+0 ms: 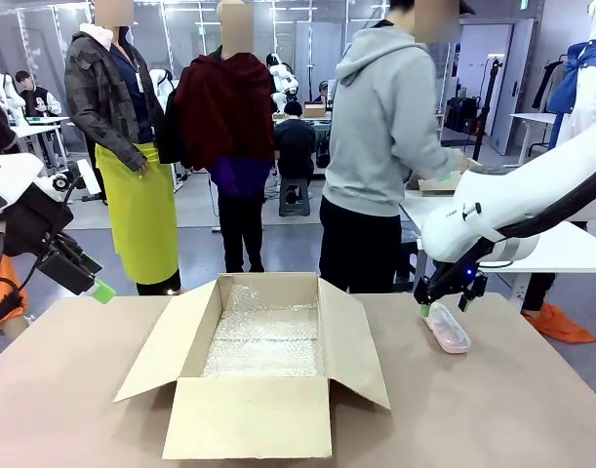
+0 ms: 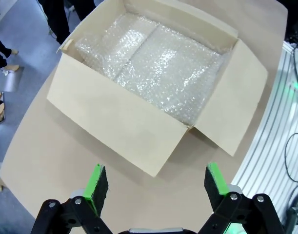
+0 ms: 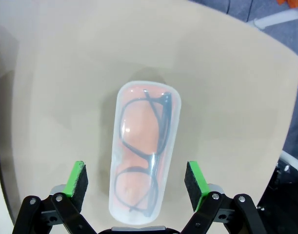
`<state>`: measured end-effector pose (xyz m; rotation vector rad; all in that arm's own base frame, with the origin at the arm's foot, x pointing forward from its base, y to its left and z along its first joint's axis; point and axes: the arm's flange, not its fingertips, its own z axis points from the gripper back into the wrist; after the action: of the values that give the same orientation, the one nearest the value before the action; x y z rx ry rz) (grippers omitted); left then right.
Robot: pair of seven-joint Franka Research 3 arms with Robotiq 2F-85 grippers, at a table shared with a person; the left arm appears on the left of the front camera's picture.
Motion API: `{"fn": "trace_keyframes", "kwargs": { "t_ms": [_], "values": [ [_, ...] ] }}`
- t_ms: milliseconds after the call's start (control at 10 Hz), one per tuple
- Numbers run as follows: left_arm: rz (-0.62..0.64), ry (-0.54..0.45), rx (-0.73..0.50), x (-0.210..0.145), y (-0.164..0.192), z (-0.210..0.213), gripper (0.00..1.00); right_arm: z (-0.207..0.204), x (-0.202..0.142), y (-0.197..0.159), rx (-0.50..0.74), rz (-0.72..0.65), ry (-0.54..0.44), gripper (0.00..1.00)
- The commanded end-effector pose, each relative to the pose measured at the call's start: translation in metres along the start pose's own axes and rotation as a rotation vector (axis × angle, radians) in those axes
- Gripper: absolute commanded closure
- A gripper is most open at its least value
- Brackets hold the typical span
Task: Pack the glasses set securely to prepare it for shipping.
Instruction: Place the Glasses case inside the Package Box.
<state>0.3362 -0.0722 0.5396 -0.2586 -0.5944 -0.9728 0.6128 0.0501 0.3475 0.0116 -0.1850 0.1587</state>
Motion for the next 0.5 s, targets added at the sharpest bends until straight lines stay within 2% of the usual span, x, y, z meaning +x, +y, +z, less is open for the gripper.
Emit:
{"fn": "trace_keyframes", "kwargs": {
  "t_ms": [0, 400],
  "values": [
    [0.008, -0.009, -0.005, 0.0, -0.001, 0.002, 0.0, -0.009, 0.005, -0.001, -0.003, -0.004, 0.041, 0.0],
    [0.008, -0.009, -0.005, 0.0, -0.001, 0.002, 0.0, -0.031, 0.0, -0.003, -0.002, 0.001, 0.085, 0.0]
  ]
}}
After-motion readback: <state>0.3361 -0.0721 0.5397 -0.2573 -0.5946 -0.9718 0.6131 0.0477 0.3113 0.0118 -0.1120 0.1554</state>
